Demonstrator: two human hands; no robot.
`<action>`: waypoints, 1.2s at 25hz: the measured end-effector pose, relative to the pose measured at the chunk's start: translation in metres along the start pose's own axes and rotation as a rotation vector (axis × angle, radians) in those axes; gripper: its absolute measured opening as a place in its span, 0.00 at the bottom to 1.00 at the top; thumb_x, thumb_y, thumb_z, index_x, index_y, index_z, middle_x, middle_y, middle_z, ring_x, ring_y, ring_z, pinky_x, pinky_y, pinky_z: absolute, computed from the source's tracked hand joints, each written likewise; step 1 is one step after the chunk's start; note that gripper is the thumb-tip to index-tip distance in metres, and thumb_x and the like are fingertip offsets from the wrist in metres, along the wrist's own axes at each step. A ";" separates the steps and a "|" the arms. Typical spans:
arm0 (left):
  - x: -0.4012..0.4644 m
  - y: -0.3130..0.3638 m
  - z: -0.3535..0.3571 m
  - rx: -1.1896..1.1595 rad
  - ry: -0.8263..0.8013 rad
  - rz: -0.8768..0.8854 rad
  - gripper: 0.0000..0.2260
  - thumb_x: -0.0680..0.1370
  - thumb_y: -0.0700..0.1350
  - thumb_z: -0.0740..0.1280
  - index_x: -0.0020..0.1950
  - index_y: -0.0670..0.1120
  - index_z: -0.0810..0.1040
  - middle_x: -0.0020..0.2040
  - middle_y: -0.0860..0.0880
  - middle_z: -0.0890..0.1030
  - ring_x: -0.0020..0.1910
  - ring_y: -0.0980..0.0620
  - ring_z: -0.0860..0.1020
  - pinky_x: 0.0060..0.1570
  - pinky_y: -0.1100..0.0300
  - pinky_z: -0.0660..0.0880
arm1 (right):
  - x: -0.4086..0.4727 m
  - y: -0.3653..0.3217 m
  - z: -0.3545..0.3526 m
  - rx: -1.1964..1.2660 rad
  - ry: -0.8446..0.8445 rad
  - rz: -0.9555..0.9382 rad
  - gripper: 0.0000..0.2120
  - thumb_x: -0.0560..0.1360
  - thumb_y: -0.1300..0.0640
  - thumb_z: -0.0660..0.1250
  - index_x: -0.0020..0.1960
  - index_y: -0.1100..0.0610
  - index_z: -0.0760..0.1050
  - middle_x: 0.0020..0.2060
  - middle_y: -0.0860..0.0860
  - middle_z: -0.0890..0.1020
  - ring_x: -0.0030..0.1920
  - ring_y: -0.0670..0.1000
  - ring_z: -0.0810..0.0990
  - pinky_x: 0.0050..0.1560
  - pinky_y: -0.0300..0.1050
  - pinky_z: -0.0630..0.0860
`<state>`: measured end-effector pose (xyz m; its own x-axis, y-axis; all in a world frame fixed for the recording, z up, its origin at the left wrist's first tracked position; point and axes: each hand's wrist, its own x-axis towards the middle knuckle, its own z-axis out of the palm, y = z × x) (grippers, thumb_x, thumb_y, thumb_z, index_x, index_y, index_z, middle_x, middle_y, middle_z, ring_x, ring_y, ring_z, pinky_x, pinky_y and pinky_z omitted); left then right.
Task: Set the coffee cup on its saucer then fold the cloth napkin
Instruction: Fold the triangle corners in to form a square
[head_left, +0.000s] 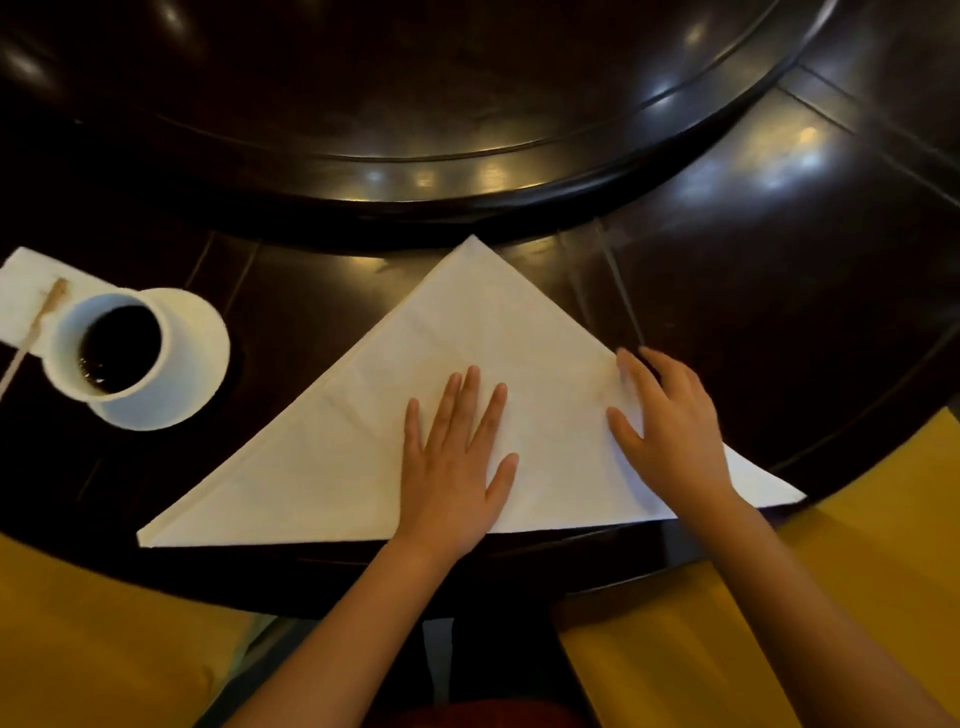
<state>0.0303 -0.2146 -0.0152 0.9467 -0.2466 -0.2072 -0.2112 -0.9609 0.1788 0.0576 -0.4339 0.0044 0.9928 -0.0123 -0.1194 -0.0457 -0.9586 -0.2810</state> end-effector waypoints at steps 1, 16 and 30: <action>0.005 0.011 -0.001 -0.002 -0.009 0.052 0.28 0.77 0.63 0.38 0.73 0.54 0.33 0.75 0.48 0.36 0.75 0.47 0.39 0.69 0.45 0.35 | -0.015 0.015 -0.007 -0.040 -0.015 0.046 0.27 0.71 0.53 0.70 0.67 0.58 0.67 0.62 0.60 0.74 0.62 0.61 0.71 0.60 0.57 0.71; 0.017 0.035 0.011 0.086 -0.020 0.160 0.31 0.75 0.60 0.52 0.75 0.49 0.52 0.75 0.43 0.54 0.74 0.42 0.55 0.68 0.40 0.55 | -0.072 0.111 -0.048 0.168 -0.192 0.582 0.12 0.73 0.54 0.69 0.53 0.57 0.72 0.35 0.47 0.73 0.33 0.46 0.73 0.28 0.39 0.67; 0.016 0.033 0.006 -0.012 -0.023 0.127 0.29 0.78 0.61 0.39 0.75 0.47 0.50 0.76 0.43 0.56 0.74 0.44 0.55 0.70 0.44 0.52 | -0.017 0.062 -0.122 0.491 -0.357 0.013 0.06 0.68 0.56 0.73 0.43 0.47 0.79 0.37 0.43 0.82 0.40 0.40 0.79 0.42 0.33 0.76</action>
<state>0.0370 -0.2513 -0.0189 0.9068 -0.3689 -0.2041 -0.3258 -0.9204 0.2162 0.0514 -0.5279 0.1049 0.8972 0.1545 -0.4137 -0.1877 -0.7145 -0.6740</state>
